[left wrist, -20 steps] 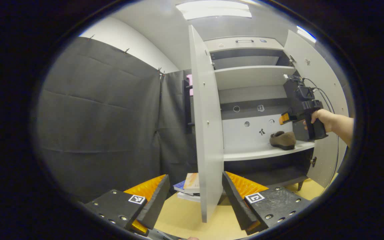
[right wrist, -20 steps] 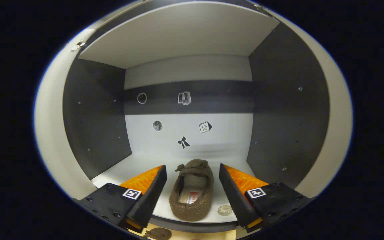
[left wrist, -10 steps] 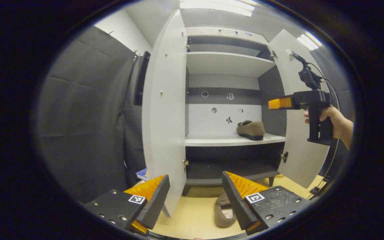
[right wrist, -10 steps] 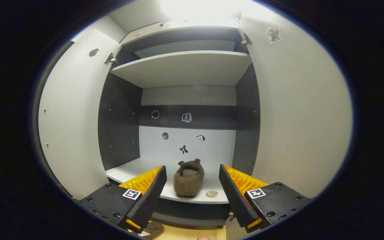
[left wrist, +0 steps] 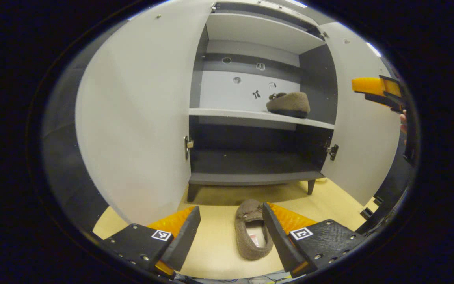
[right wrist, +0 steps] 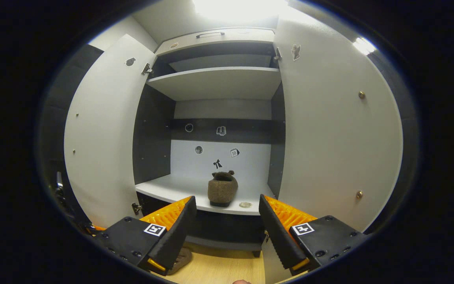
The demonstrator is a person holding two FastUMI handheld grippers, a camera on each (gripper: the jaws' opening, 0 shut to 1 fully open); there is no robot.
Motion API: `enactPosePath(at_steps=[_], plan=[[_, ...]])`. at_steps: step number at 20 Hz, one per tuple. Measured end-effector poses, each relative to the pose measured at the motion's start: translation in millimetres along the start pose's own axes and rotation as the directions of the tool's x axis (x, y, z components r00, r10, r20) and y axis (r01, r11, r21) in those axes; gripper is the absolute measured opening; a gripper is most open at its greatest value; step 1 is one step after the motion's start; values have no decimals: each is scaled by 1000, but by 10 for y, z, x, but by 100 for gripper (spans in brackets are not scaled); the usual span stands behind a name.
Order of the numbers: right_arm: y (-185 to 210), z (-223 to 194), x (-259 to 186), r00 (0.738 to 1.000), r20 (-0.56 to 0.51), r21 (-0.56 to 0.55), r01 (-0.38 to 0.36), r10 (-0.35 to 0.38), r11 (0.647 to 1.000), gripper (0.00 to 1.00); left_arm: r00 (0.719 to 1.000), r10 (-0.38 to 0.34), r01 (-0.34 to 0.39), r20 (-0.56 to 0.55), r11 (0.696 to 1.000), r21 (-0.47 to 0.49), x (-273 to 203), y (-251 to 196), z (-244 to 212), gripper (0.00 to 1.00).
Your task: Grab one shoe with the right hand and put it into the shoe cabinet, grab the other shoe with the left hand and put it into the shoe cabinet; then close the right door with the right hand and the left door with the left hand.
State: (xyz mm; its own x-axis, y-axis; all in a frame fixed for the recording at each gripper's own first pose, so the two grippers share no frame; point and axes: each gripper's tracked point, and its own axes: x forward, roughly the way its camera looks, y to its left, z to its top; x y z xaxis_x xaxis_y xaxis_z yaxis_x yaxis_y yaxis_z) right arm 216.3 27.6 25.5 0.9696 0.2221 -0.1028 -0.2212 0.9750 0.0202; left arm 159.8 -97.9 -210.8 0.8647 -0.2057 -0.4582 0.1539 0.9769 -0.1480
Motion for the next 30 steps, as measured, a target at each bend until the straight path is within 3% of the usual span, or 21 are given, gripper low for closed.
enactPosePath(at_steps=[6,11,14,15,17,19,20,23,26,27,29,30], plan=[[34,-295,-256,999,-49,-1,6,-6,1000,100,988,-36,40,-152,999,25,369,-75,-525,93],[64,-481,-400,995,-98,6,6,-5,1000,100,962,-31,39,-271,999,24,565,-51,-865,96],[56,-541,-445,993,-118,9,9,-8,1000,100,943,-25,36,-331,999,26,671,-36,-1033,93],[57,-569,-462,992,-125,11,10,-9,1000,100,937,-26,36,-349,999,21,689,-33,-1069,100],[59,-595,-475,991,-135,13,11,-9,1000,100,924,-29,35,-380,999,7,691,-8,-1110,99],[54,-621,-506,990,-143,10,11,-10,1000,100,911,-39,38,-410,999,-12,737,-55,-1232,80],[50,-623,-526,989,-145,9,11,-10,1000,96,906,-68,60,-419,998,-32,764,-128,-1267,80],[52,-629,-553,989,-148,6,12,-11,1000,100,897,-104,98,-430,995,-36,751,-242,-1272,60],[57,-638,-587,988,-152,6,9,-8,1000,100,914,-30,39,-404,999,14,847,-210,-1193,8],[55,-628,-602,988,-152,6,9,-8,1000,100,918,-14,28,-397,999,29,856,-182,-1159,13],[76,-606,-609,989,-146,7,3,-2,1000,100,925,-19,26,-380,1000,14,839,-191,-1084,1],[75,-591,-622,990,-142,4,3,-2,1000,100,933,-25,31,-360,999,10,825,-195,-1012,7]])
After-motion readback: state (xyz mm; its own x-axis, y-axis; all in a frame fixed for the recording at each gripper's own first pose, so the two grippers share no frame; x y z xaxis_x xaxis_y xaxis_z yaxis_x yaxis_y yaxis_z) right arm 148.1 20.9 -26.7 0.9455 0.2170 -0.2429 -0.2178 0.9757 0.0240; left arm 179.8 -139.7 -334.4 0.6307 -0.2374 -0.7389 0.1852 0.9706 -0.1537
